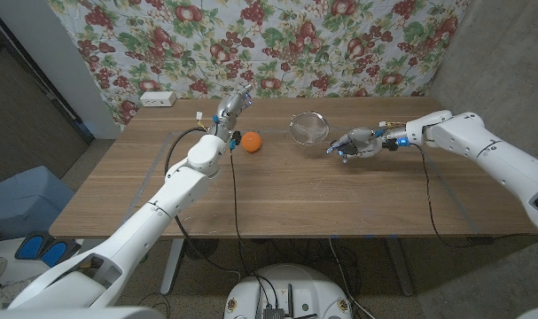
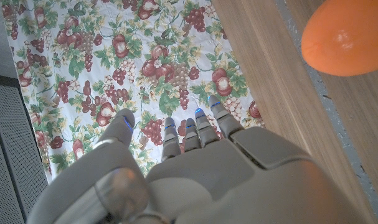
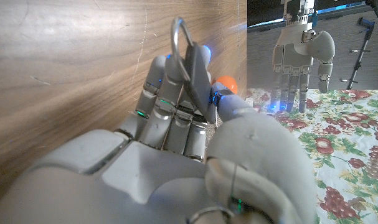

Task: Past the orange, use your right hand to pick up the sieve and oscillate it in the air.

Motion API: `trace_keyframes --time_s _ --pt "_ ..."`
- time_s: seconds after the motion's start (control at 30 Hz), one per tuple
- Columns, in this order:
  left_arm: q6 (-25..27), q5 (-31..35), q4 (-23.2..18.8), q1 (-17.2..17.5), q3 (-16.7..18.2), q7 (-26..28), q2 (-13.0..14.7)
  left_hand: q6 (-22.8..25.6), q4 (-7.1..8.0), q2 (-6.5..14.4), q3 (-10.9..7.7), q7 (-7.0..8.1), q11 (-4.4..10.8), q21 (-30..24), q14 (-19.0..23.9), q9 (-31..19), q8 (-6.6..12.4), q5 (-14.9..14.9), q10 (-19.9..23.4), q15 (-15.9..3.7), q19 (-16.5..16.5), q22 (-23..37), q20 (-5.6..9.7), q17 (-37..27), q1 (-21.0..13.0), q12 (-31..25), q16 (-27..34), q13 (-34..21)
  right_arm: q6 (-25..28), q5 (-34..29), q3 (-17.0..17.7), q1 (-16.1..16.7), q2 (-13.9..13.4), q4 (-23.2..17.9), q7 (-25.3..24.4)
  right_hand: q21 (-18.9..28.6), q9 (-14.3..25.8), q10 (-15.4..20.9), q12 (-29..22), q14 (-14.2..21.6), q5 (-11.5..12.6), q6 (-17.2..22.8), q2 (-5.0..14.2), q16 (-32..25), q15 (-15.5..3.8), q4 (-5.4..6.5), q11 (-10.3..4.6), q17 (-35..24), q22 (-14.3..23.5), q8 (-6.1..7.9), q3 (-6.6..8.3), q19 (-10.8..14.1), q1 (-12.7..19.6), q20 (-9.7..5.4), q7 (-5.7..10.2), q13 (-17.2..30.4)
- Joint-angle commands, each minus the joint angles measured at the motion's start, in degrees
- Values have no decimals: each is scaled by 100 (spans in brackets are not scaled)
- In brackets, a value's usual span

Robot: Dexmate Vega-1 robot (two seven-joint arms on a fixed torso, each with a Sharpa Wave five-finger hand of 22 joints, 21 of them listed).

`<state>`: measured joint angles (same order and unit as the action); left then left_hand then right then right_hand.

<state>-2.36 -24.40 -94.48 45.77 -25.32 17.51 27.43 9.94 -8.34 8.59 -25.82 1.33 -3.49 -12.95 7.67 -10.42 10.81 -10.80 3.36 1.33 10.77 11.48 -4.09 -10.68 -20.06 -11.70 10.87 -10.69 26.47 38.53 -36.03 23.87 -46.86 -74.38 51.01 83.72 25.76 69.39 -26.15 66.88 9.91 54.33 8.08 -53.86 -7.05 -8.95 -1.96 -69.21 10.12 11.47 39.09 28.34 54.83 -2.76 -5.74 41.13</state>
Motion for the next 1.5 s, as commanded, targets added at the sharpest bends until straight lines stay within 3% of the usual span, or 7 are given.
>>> trace_keyframes --time_s 0.03,0.27,0.53,0.77,1.37,1.5 --pt "-42 -15 27 -7 9 -31 4 12 -2 17 -50 -20 -25 -34 4 -3 -8 13 17 10 8 4 -1 -10 49 17 15 -16 -676 232 276 251 105 146 51 -50 2 -104 31 447 11 238 145 75 -552 8 -72 73 -1 -14 44 -52 214 -843 -113 104" --pt "-55 -11 55 -24 9 -35 -2 17 -3 15 -62 -24 -34 -33 3 -3 -6 15 11 13 5 4 -2 -10 63 20 15 -16 -1216 472 510 412 278 388 181 -215 33 -344 298 66 60 167 134 859 -572 106 -192 846 2 39 -116 -391 66 -853 221 -10" --pt "-67 -16 110 -63 6 -52 -19 13 -3 12 -74 -27 -32 -36 2 -3 -8 17 11 15 8 4 2 -11 81 19 15 -16 -1819 781 760 499 584 800 506 -267 46 -416 394 119 87 140 138 1077 -574 129 -218 1116 9 66 -208 -516 31 -859 317 -22" --pt "-69 -20 182 -118 -6 -71 -44 20 -1 8 -85 -24 -32 -37 2 -3 -6 19 13 9 7 4 4 -12 100 18 16 -16 -2256 1145 974 433 998 1480 1104 -317 63 -497 423 119 111 93 120 1156 -566 155 -278 1145 8 78 -262 -624 -10 -866 460 68" --pt "-16 -21 301 -223 -35 -67 -86 13 -1 6 -114 -25 -25 -40 2 -3 -9 21 13 13 7 4 4 -12 137 18 17 -16 -2240 1038 982 195 1225 1983 1317 -364 59 -477 474 96 147 94 126 1234 -570 175 -291 1112 18 99 -315 -740 -40 -870 483 76" --pt "-4 -33 294 -211 -27 -55 -84 15 -2 6 -122 -24 -26 -40 0 -3 -8 21 18 14 6 4 4 -12 145 16 16 -16 -1695 774 850 265 896 1390 673 -344 54 -392 474 134 151 122 161 1241 -574 164 -235 1098 30 113 -321 -726 -15 -870 404 55"
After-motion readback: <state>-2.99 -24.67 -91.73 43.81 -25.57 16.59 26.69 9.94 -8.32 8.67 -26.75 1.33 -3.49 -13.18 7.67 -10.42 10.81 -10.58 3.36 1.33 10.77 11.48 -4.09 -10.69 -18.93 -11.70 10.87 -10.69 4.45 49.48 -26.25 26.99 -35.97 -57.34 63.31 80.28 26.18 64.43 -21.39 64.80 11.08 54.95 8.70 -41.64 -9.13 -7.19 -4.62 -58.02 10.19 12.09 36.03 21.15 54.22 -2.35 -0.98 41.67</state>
